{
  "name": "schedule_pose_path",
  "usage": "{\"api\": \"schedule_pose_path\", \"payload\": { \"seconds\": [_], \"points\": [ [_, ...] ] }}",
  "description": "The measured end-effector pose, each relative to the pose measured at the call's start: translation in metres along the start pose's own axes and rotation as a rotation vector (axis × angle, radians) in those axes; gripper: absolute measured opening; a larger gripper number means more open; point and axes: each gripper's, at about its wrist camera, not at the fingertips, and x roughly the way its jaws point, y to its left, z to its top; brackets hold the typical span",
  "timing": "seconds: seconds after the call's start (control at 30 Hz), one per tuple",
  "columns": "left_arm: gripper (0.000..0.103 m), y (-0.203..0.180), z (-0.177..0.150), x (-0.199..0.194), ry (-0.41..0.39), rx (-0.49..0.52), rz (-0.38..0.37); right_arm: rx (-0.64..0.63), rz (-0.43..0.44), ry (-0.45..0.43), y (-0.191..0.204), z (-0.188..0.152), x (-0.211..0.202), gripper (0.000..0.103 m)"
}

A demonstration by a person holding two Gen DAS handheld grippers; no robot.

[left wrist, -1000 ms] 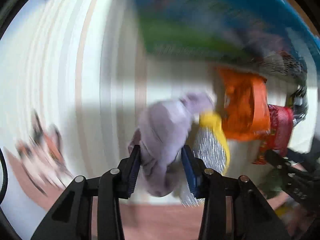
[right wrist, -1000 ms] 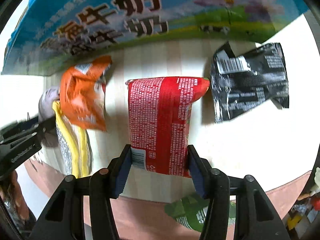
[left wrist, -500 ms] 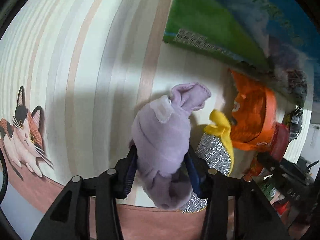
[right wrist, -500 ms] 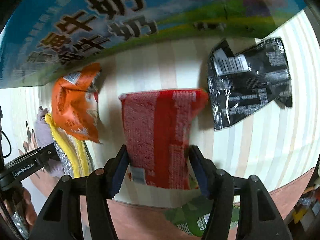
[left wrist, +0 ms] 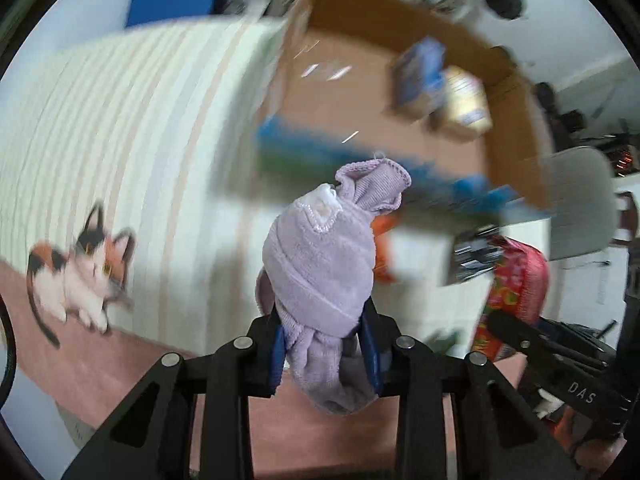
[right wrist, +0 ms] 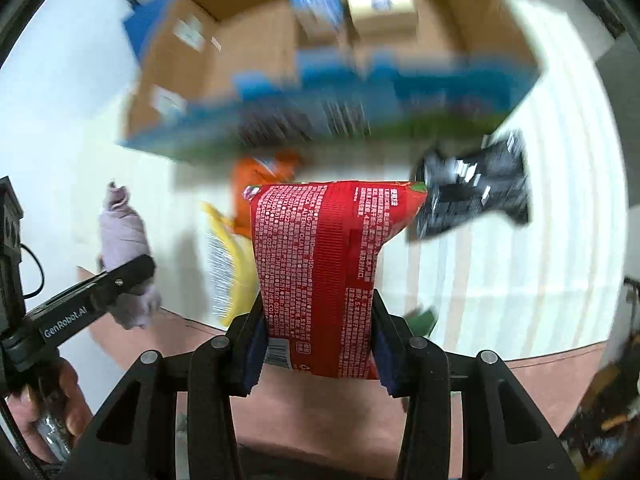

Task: Organize soft objects
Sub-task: 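Lower the red bag into the box and open the right tool while the left drops the cloth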

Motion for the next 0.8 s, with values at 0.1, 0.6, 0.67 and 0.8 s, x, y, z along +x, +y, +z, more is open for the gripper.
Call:
{"api": "schedule_pose_path", "payload": {
  "seconds": [0.1, 0.6, 0.67, 0.8],
  "points": [
    [0.029, -0.039, 0.028, -0.015, -0.02, 0.044, -0.063, -0.025, 0.039, -0.073, 0.007, 0.018, -0.056, 0.047],
    [0.029, -0.076, 0.221, 0.089, 0.093, 0.088, 0.048, 0.011, -0.153, -0.05, -0.024, 0.173, 0.0, 0.047],
    [0.029, -0.075, 0.234, 0.112, 0.133, 0.086, 0.048, 0.021, -0.159, -0.009, -0.03, 0.177, 0.023, 0.047],
    [0.029, -0.078, 0.25, 0.137, 0.165, 0.091, 0.067, 0.023, -0.185, 0.043, -0.037, 0.184, 0.056, 0.047]
  ]
}}
